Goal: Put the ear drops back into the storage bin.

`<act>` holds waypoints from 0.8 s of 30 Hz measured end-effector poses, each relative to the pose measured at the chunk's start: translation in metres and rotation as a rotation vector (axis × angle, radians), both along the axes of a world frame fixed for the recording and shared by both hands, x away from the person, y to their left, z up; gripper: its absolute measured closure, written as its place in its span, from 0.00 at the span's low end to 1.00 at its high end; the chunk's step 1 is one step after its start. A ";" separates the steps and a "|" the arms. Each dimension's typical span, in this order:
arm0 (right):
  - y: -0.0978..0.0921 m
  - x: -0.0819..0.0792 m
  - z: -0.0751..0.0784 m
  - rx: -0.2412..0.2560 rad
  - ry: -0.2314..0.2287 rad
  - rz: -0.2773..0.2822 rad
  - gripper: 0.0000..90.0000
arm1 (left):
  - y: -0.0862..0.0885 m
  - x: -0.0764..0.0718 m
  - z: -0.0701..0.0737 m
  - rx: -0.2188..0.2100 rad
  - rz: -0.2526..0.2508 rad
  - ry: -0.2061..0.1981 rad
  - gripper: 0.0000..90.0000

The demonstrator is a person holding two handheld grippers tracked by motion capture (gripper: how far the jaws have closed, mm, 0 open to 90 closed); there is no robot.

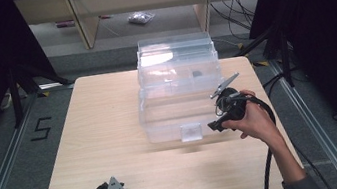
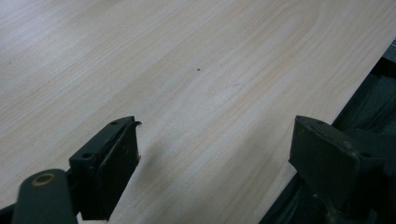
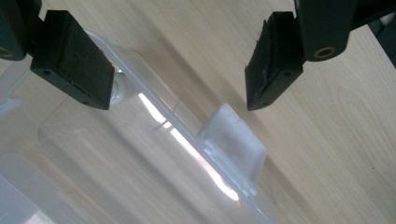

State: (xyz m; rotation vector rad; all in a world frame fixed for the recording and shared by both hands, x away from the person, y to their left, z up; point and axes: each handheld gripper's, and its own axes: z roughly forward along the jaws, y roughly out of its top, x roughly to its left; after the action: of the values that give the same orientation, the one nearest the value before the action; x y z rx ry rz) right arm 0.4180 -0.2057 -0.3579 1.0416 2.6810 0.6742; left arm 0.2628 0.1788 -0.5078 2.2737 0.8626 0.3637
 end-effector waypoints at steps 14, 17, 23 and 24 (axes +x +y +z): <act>0.000 -0.016 -0.001 0.028 -0.034 0.031 0.28 | 0.000 0.000 0.000 -0.002 0.003 -0.001 0.17; 0.000 -0.018 -0.003 0.029 -0.033 0.042 0.28 | 0.000 0.000 0.000 0.001 -0.001 0.001 0.17; -0.001 -0.023 -0.006 0.038 -0.036 0.055 0.28 | 0.000 0.000 0.000 0.000 0.002 -0.001 0.17; -0.001 -0.024 -0.006 0.035 -0.042 0.050 0.28 | 0.000 0.000 0.000 -0.002 0.003 -0.001 0.17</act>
State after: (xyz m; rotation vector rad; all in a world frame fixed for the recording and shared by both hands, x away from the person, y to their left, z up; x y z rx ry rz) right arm 0.3941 -0.2069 -0.3636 0.9613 2.6765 0.7458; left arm 0.2628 0.1790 -0.5075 2.2703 0.8658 0.3660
